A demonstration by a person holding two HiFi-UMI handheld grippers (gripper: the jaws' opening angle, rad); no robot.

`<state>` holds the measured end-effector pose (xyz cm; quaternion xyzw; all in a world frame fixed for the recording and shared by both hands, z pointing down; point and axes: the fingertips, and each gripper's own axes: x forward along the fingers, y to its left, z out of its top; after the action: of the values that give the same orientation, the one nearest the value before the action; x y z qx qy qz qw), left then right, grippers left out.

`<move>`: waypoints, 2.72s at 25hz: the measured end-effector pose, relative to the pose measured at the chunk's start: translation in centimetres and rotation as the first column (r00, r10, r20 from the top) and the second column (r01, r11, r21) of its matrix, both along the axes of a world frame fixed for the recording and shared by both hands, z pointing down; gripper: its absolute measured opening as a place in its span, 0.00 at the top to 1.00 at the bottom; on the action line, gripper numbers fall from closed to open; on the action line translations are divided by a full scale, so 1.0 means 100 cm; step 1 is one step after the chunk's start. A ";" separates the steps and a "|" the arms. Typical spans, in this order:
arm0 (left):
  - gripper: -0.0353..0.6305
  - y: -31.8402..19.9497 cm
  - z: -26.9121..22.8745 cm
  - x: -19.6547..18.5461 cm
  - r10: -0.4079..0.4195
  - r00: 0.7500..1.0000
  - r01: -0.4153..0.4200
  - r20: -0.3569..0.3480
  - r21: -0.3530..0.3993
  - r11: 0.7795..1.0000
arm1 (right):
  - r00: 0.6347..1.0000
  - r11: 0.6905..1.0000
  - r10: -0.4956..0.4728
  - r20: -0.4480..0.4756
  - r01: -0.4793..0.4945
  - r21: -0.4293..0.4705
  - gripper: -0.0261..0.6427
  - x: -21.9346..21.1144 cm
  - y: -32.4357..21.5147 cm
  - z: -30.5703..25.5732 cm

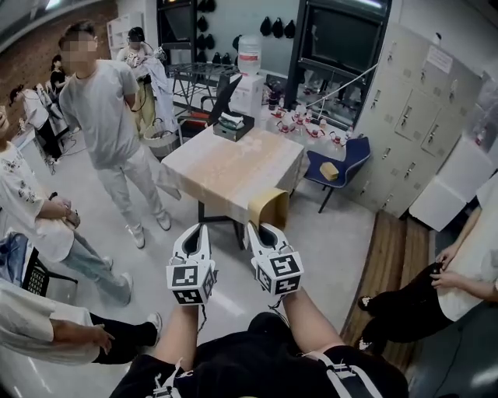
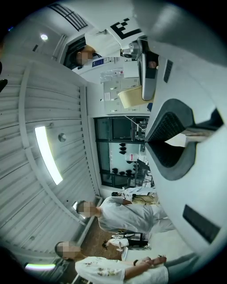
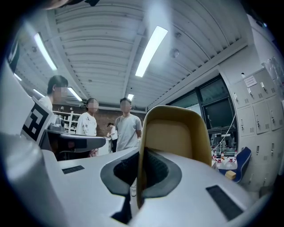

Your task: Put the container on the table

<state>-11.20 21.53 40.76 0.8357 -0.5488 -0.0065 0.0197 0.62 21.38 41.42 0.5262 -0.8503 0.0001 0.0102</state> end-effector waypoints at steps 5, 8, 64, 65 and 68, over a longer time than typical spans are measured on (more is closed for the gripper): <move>0.93 -0.012 0.001 0.000 0.009 1.000 -0.009 0.002 0.002 1.000 | 1.000 1.000 0.009 -0.007 -0.009 0.013 0.93 0.000 -0.013 -0.001; 0.93 -0.033 0.002 -0.002 0.014 1.000 -0.015 0.020 0.016 1.000 | 1.000 1.000 0.010 -0.004 -0.010 0.019 0.93 -0.002 -0.036 0.002; 0.93 -0.780 0.075 0.028 0.074 0.991 -0.056 0.109 -0.153 0.987 | 0.511 0.852 -0.483 -0.711 0.085 -0.517 0.93 0.028 -0.838 0.292; 0.93 -0.781 0.076 0.025 0.068 0.992 -0.051 0.109 -0.155 0.987 | 0.494 0.838 -0.502 -0.710 0.076 -0.540 0.93 0.028 -0.841 0.303; 0.93 -0.782 0.081 0.015 0.052 0.993 -0.034 0.109 -0.167 0.985 | 0.473 0.794 -0.552 -0.687 0.045 -0.607 0.93 0.029 -0.845 0.331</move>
<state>-9.70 -56.68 48.86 0.8419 -0.5294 0.0865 0.0578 3.55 -63.10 74.50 0.2714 -0.7855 -0.0296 0.5553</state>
